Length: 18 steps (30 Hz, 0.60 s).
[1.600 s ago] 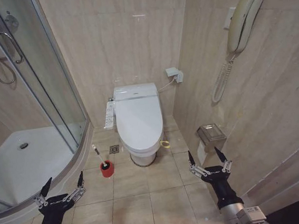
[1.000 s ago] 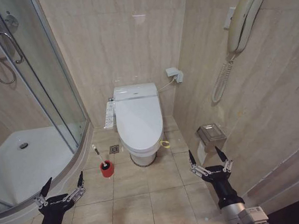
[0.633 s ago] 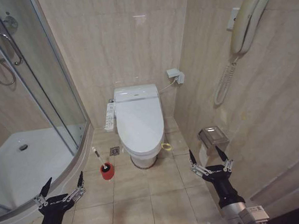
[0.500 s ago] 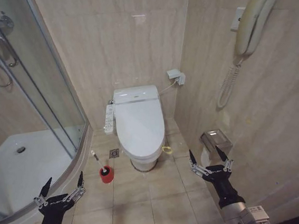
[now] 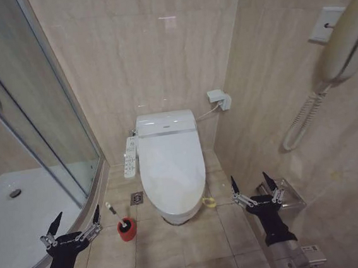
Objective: Open the toilet lid, clean the toilet bowl with a toilet brush, close the toilet lid, and flush.
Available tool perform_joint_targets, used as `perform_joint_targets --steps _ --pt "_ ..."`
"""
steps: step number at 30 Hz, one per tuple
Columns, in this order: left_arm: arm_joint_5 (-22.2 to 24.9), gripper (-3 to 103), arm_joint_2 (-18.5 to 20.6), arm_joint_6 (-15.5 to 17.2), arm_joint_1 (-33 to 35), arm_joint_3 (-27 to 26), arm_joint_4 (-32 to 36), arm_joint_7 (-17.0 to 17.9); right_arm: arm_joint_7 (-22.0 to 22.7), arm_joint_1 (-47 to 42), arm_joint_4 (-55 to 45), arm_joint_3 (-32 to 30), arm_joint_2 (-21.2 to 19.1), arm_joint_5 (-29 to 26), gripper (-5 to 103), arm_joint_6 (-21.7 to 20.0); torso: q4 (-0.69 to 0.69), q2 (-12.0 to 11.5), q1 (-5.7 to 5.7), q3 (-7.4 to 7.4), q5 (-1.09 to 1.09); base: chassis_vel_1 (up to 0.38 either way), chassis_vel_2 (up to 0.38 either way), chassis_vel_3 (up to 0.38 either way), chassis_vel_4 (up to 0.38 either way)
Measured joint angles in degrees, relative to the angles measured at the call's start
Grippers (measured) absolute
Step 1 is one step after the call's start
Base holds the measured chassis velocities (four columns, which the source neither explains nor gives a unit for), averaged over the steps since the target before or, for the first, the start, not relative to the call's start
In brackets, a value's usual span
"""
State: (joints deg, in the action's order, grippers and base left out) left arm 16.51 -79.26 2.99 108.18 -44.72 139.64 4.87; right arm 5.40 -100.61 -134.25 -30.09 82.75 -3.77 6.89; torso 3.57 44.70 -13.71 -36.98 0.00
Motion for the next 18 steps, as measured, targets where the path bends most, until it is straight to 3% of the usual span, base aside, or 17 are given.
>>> perform_joint_targets --steps 14,18 --pt "0.0 100 0.0 0.0 0.0 0.0 0.0 0.0 1.2 1.3 1.2 -0.4 0.0 3.3 100 0.2 0.04 0.0 -0.01 0.00 -0.01 -0.032 0.033 0.036 -0.039" --pt "0.0 100 0.0 0.0 0.0 0.0 0.0 0.0 2.4 2.5 2.1 0.9 -0.8 4.5 100 -1.8 0.04 0.0 -0.02 -0.01 -0.01 -0.039 0.045 0.027 -0.041"
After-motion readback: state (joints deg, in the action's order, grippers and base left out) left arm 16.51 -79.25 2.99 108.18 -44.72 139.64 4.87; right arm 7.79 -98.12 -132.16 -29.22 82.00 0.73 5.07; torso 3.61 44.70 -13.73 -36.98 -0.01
